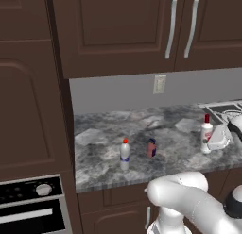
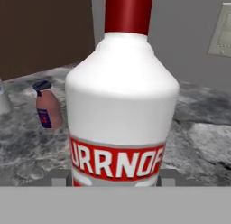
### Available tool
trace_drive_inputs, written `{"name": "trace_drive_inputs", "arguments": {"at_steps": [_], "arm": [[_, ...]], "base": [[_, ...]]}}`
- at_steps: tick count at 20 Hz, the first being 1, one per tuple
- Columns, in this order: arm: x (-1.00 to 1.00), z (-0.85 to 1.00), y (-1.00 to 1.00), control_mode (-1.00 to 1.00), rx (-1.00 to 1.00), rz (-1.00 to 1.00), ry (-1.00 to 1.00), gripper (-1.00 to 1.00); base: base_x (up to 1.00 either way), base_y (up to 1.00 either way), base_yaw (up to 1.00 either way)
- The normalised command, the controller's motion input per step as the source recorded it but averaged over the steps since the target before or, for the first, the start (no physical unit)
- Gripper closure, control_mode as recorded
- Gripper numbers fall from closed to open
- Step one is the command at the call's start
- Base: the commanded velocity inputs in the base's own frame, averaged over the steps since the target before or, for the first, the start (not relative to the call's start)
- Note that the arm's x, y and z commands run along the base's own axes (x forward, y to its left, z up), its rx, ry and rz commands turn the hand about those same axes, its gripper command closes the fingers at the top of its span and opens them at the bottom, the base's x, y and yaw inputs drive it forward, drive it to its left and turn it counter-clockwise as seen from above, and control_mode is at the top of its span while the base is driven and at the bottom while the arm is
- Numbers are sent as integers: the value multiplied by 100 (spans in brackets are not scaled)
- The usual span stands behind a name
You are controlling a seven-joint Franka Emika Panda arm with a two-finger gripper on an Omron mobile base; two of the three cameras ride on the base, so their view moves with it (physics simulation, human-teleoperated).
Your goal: Place the drinks on the dining counter in a tight cluster.
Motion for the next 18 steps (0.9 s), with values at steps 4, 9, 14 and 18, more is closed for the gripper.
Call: {"name": "trace_drive_inputs", "arguments": {"at_steps": [4, 9, 14, 18], "arm": [[-16, 42, 0, -100, -13, -21, 12, 100], [-12, 4, 3, -100, -3, -9, 5, 100], [-2, 3, 21, -100, 0, 0, -3, 100], [-13, 26, 20, -100, 0, 0, 0, 100]], "base": [[0, 0, 0], [0, 0, 0], [0, 0, 0], [0, 0, 0]]}}
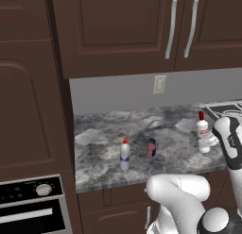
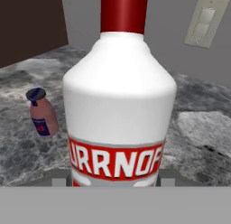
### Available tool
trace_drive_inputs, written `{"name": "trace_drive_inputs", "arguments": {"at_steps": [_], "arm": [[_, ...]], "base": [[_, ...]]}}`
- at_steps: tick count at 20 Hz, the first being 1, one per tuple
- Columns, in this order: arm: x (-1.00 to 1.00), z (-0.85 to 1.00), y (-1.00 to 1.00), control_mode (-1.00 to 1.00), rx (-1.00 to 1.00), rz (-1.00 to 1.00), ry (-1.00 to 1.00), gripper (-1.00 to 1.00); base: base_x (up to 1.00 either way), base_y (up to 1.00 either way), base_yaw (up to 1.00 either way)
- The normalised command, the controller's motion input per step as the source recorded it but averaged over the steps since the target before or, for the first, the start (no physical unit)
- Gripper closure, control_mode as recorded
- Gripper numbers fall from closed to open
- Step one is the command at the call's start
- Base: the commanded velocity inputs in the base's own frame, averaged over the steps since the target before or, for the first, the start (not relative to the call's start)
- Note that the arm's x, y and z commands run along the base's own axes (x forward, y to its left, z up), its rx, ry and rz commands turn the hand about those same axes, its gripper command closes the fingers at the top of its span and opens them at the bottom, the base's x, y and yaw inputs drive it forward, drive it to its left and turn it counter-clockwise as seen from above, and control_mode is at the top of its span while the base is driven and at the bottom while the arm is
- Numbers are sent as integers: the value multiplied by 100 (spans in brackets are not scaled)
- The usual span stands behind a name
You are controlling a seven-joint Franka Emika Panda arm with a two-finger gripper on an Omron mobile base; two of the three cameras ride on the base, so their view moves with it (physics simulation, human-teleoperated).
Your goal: Place the drinks on the dining counter in a tight cluster.
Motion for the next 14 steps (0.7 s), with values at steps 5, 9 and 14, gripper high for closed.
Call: {"name": "trace_drive_inputs", "arguments": {"at_steps": [5, 9, 14], "arm": [[-29, 42, 2, -100, 0, 0, 0, 100], [-24, 45, 0, -100, 2, 0, 0, 100], [-44, 40, 0, -100, 4, 1, -2, 100]], "base": [[0, 0, 0], [0, 0, 0], [0, 0, 0]]}}
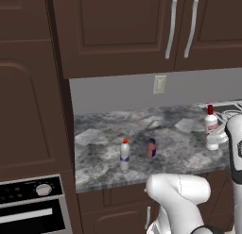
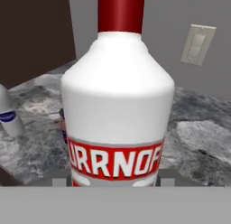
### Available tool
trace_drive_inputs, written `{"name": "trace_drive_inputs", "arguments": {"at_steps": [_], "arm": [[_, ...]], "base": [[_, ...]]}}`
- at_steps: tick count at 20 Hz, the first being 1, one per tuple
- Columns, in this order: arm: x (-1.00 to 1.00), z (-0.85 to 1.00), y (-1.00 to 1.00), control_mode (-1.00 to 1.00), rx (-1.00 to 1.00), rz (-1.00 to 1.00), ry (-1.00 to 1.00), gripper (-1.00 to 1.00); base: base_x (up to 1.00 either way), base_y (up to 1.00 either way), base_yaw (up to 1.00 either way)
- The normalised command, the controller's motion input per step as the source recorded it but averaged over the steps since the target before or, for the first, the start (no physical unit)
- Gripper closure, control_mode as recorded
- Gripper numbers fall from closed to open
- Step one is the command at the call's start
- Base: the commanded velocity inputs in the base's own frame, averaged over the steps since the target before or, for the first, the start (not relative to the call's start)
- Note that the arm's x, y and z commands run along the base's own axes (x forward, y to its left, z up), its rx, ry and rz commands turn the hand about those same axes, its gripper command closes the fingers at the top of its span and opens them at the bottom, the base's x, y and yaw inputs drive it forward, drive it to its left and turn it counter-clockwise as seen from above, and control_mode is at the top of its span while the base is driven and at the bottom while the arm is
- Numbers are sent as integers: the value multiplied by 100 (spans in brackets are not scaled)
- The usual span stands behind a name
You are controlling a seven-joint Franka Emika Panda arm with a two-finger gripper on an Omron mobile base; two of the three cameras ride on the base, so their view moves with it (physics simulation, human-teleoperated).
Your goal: Place the drinks on the dining counter in a tight cluster.
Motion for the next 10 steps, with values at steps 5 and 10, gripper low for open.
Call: {"name": "trace_drive_inputs", "arguments": {"at_steps": [5, 10], "arm": [[-54, 28, 1, -100, 3, 3, -11, 100], [-36, 27, 16, -100, 3, 3, -14, 100]], "base": [[0, 0, 0], [0, 0, 0]]}}
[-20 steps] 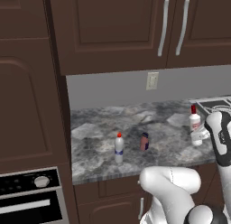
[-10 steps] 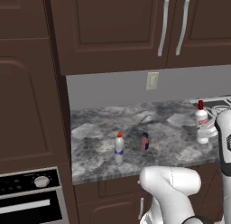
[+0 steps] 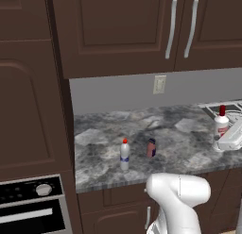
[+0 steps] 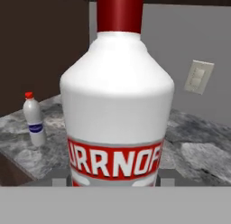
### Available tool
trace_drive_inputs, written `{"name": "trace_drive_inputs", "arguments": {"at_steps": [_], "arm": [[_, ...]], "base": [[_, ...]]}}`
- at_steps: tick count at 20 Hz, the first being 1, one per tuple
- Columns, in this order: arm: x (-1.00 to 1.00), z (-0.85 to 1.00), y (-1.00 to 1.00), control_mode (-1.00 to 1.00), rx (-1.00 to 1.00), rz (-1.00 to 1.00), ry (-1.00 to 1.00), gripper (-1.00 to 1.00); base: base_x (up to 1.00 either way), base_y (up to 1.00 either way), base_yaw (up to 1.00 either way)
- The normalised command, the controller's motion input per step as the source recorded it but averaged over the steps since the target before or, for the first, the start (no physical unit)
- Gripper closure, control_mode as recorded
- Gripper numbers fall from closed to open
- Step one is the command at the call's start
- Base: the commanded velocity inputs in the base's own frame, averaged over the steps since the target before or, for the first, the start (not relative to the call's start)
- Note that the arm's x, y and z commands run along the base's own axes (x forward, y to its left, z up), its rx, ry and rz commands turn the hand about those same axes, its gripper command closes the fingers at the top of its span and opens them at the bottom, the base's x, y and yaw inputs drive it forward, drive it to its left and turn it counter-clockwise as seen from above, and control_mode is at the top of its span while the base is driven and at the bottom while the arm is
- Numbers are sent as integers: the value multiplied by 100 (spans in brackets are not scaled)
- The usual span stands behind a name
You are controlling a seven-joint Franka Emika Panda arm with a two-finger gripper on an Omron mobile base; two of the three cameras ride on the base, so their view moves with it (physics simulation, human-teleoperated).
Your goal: Place the drinks on the dining counter in a tight cluster.
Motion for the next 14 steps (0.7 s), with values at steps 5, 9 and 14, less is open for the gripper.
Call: {"name": "trace_drive_inputs", "arguments": {"at_steps": [5, 9, 14], "arm": [[-30, 34, 21, -100, 0, 4, -1, 100], [-24, 26, 9, -100, 0, 4, 0, 100], [-2, 0, 0, -100, 0, 2, 0, 100]], "base": [[0, 0, 0], [0, 0, 0], [0, 0, 0]]}}
